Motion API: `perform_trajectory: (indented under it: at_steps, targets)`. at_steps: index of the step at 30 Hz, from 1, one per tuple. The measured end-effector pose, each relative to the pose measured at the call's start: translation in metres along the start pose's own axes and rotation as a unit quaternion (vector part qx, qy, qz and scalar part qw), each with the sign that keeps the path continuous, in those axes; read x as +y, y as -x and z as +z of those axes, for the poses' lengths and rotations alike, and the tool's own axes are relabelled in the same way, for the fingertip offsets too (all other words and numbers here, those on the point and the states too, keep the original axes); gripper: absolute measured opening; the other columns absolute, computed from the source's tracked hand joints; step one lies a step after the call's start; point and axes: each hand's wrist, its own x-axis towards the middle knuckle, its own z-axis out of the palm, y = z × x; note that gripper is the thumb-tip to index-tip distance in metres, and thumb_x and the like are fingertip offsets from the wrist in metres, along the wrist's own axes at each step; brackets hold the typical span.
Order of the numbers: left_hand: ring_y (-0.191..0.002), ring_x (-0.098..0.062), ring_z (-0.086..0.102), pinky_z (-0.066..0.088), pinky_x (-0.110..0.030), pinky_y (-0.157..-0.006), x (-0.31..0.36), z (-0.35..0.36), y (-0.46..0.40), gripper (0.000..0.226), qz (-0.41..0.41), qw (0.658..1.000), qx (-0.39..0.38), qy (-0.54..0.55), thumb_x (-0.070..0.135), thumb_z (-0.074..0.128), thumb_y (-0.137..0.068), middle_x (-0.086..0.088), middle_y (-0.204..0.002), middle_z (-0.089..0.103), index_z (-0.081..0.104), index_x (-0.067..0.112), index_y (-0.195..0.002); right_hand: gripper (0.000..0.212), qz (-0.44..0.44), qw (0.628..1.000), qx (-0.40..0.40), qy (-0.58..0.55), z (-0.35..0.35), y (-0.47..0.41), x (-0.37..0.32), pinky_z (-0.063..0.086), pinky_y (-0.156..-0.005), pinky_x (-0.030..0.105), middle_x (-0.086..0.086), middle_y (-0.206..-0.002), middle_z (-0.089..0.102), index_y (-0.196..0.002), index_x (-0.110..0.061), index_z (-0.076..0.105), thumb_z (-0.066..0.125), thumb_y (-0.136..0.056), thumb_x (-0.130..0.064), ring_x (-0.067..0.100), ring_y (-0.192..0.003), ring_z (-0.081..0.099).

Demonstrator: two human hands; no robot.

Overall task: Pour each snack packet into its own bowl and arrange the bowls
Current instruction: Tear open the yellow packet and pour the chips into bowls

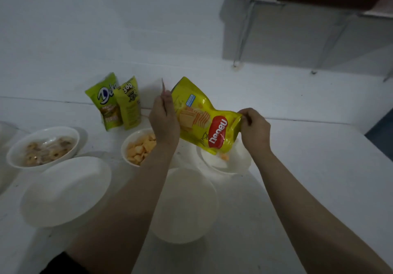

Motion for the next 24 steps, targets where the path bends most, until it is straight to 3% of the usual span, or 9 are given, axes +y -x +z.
perform_trajectory:
  at_steps: [3,5,17,24]
  targets:
    - [-0.055,0.003,0.044,0.03,-0.011,-0.052,0.007,0.011,-0.003,0.036,0.044,0.998,-0.038,-0.025,0.027,0.042,-0.104,0.011,-0.059,0.036,0.04,0.01,-0.073,0.028,0.04,0.999,-0.025,-0.01,-0.001,-0.002,0.02,0.057,-0.081,0.043,-0.005,-0.075,0.065,-0.092,-0.014,0.069,0.044,-0.091,0.0,0.023,-0.08,0.066]
    - [-0.052,0.001,0.042,0.03,-0.013,-0.051,0.008,0.014,-0.007,0.038,0.066,0.996,-0.049,-0.04,0.029,0.042,-0.104,0.01,-0.057,0.033,0.038,0.01,-0.071,0.029,0.049,0.998,-0.036,-0.017,-0.003,0.0,0.025,0.058,-0.079,0.049,-0.005,-0.074,0.065,-0.09,-0.015,0.069,0.044,-0.091,0.0,0.026,-0.079,0.068]
    - [-0.051,0.003,0.041,0.032,-0.01,-0.051,0.025,0.018,-0.008,0.037,0.1,0.991,-0.074,-0.055,0.026,0.043,-0.104,0.009,-0.057,0.031,0.038,0.008,-0.072,0.029,0.047,0.997,-0.04,-0.051,-0.01,0.008,0.034,0.059,-0.076,0.048,-0.002,-0.074,0.067,-0.085,-0.015,0.067,0.045,-0.092,0.002,0.02,-0.073,0.069]
    - [-0.052,-0.001,0.041,0.03,-0.013,-0.049,0.026,0.02,-0.013,0.037,0.114,0.989,-0.074,-0.055,0.03,0.042,-0.104,0.008,-0.058,0.033,0.039,0.009,-0.073,0.029,0.018,0.998,-0.028,-0.048,-0.019,0.008,0.027,0.058,-0.073,0.051,0.002,-0.073,0.068,-0.084,-0.013,0.067,0.044,-0.09,0.005,0.027,-0.075,0.068]
